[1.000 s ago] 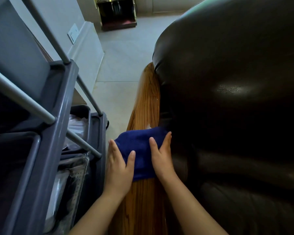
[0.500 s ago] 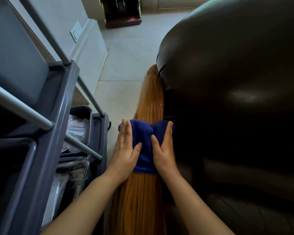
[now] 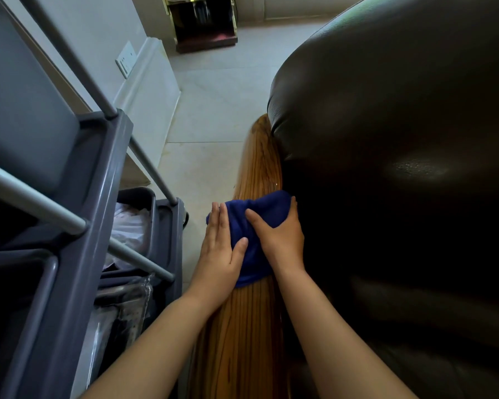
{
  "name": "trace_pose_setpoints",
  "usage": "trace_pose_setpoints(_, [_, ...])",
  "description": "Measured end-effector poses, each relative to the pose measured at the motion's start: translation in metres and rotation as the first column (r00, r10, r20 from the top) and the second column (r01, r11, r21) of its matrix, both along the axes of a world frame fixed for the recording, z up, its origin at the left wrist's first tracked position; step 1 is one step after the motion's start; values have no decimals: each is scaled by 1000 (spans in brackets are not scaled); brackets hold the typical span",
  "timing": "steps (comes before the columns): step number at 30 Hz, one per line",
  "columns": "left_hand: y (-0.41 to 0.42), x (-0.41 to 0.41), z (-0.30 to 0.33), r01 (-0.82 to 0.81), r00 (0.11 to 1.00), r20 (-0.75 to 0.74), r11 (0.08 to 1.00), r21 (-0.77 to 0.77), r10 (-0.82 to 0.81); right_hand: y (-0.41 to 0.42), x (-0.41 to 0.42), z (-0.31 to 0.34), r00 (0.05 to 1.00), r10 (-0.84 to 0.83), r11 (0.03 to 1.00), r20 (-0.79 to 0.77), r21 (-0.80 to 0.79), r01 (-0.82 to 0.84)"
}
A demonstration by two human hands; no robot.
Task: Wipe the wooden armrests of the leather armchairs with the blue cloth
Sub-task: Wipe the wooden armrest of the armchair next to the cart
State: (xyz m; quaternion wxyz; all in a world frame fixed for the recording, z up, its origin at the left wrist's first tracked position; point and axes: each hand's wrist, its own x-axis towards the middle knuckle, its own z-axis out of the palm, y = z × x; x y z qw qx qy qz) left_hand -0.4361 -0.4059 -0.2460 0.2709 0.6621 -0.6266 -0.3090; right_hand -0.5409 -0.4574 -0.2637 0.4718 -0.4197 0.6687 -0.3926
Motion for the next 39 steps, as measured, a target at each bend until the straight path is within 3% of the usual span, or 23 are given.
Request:
trace_pose_setpoints(12, [-35, -7, -1, 91, 966, 250, 994, -67, -71, -3, 2, 4, 975, -223, 968, -9, -124, 220])
trace_pose_setpoints(19, [-51, -20, 3, 235, 828, 539, 968, -83, -155, 9, -26, 14, 941, -337, 934, 18, -121, 336])
trace_pose_setpoints(26, [-54, -33, 4, 375, 758, 603, 923, -91, -249, 21, -45, 25, 901, -365, 927, 236, 2, 375])
trace_pose_setpoints(30, [-47, -43, 4, 493, 717, 608, 865, -94, -342, 31, -68, 20, 916, -285, 956, 281, 13, 293])
trace_pose_setpoints(35, [-13, -45, 9, 580, 663, 602, 814, -37, -445, 56, -92, 15, 984, -82, 996, 161, 40, 76])
trace_pose_setpoints(39, [10, -41, 25, 552, 730, 508, 833, -43, -458, 77, -114, 25, 989, 149, 989, 9, -9, -149])
